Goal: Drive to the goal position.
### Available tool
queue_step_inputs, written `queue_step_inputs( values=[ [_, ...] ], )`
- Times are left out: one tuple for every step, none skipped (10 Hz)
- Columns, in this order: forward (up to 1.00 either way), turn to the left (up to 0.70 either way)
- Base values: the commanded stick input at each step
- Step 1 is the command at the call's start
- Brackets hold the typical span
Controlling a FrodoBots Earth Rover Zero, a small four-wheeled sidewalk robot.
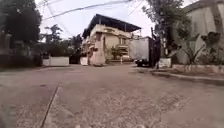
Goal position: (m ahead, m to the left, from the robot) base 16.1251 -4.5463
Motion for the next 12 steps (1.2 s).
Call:
queue_step_inputs(
  values=[
    [0.85, 0.00],
    [0.85, 0.00],
    [0.85, 0.00],
    [0.85, 0.00],
    [0.85, 0.00],
    [0.85, 0.00],
    [0.85, 0.00],
    [0.85, 0.00],
    [0.85, 0.00],
    [0.85, 0.00],
    [0.85, 0.00],
    [0.85, 0.00]
  ],
)
